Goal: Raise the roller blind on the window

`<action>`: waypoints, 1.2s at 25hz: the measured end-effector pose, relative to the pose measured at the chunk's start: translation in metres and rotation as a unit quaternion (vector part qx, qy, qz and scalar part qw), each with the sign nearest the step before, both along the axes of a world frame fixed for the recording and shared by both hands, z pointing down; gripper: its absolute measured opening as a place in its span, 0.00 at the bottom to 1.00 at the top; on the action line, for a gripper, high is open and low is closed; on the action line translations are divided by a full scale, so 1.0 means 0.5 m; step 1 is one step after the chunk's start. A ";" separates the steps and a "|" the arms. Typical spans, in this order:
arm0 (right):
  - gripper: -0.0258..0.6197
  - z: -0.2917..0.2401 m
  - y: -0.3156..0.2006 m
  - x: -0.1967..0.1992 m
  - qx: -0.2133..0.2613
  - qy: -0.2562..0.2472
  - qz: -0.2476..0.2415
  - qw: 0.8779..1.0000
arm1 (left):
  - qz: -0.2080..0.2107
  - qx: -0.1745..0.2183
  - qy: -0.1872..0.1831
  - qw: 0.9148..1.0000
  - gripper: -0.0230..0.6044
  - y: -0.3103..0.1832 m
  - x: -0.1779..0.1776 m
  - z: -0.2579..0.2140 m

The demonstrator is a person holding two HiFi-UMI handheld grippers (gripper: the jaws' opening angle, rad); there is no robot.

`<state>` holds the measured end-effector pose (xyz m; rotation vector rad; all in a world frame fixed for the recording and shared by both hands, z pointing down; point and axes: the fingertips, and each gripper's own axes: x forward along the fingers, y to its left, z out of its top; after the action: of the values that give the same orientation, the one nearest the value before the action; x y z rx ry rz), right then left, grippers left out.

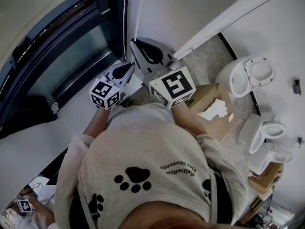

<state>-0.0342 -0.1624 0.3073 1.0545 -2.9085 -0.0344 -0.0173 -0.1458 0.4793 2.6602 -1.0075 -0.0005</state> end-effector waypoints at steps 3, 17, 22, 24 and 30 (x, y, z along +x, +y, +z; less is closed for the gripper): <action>0.05 0.030 -0.004 0.001 -0.012 0.007 0.005 1.000 | -0.001 -0.012 -0.011 1.000 0.05 0.005 -0.004 0.028; 0.05 0.087 -0.012 0.002 -0.041 0.006 0.012 0.999 | 0.001 -0.023 -0.037 0.999 0.05 0.014 -0.005 0.069; 0.05 0.089 -0.017 0.005 -0.045 0.000 0.014 0.999 | 0.011 -0.023 0.000 1.000 0.18 0.015 -0.007 0.028; 0.05 0.089 -0.019 0.005 -0.046 -0.001 0.014 0.999 | 0.009 -0.014 0.008 1.000 0.18 0.012 -0.012 -0.005; 0.05 0.092 -0.023 0.004 -0.045 -0.004 0.013 0.999 | 0.004 0.039 0.014 0.999 0.18 0.004 -0.040 -0.144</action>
<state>-0.0320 -0.1737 0.3532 1.0789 -2.8727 0.0995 -0.0371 -0.1439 0.4073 2.7260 -1.0082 -0.0756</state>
